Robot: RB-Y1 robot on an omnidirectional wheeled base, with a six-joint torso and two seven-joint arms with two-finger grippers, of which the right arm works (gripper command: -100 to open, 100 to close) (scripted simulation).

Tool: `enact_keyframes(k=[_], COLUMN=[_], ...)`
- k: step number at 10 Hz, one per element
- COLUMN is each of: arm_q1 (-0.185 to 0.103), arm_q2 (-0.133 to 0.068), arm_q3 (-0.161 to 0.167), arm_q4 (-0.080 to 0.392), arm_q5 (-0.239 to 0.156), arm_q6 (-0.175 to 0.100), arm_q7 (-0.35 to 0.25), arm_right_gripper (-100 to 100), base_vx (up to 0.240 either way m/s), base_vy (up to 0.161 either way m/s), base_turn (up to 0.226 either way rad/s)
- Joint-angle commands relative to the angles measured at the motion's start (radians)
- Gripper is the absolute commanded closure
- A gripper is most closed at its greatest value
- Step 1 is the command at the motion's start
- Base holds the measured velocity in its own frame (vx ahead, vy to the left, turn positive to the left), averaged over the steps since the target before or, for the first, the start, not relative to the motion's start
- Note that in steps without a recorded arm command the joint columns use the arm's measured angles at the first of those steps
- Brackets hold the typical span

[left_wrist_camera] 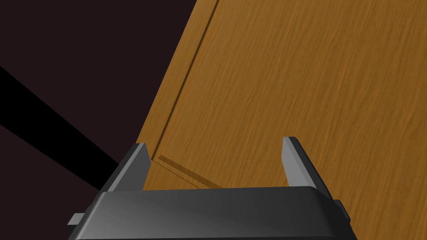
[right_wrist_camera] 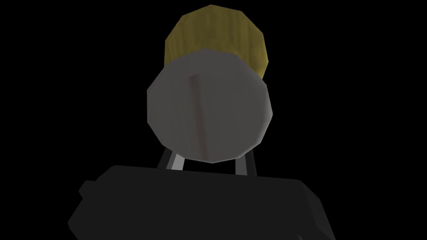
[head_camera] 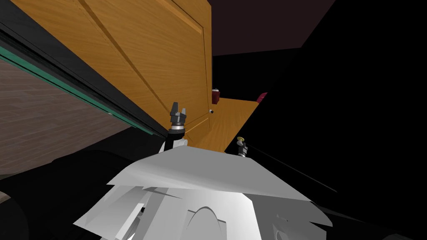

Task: Push the door open

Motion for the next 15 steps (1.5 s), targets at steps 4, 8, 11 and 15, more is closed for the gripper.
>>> enact_keyframes(k=[4, 8, 11, 15], arm_q1=[-0.018, -0.027, -0.036, -0.045], arm_q2=[-0.001, -0.002, -0.004, -0.005], arm_q3=[0.01, 0.016, 0.022, 0.028], arm_q4=[-0.013, -0.007, -0.002, 0.003], arm_q5=[-0.042, -0.076, -0.109, -0.141], arm_q6=[-0.016, -0.025, -0.033, -0.042], arm_q7=[-0.118, -0.202, -0.283, -0.367], arm_right_gripper=[100, 100, 100, 100], base_vx=[0.041, 0.042, 0.042, 0.041], base_vy=[-0.004, -0.007, -0.007, -0.001], base_turn=[-0.001, 0.0, -0.006, -0.001])
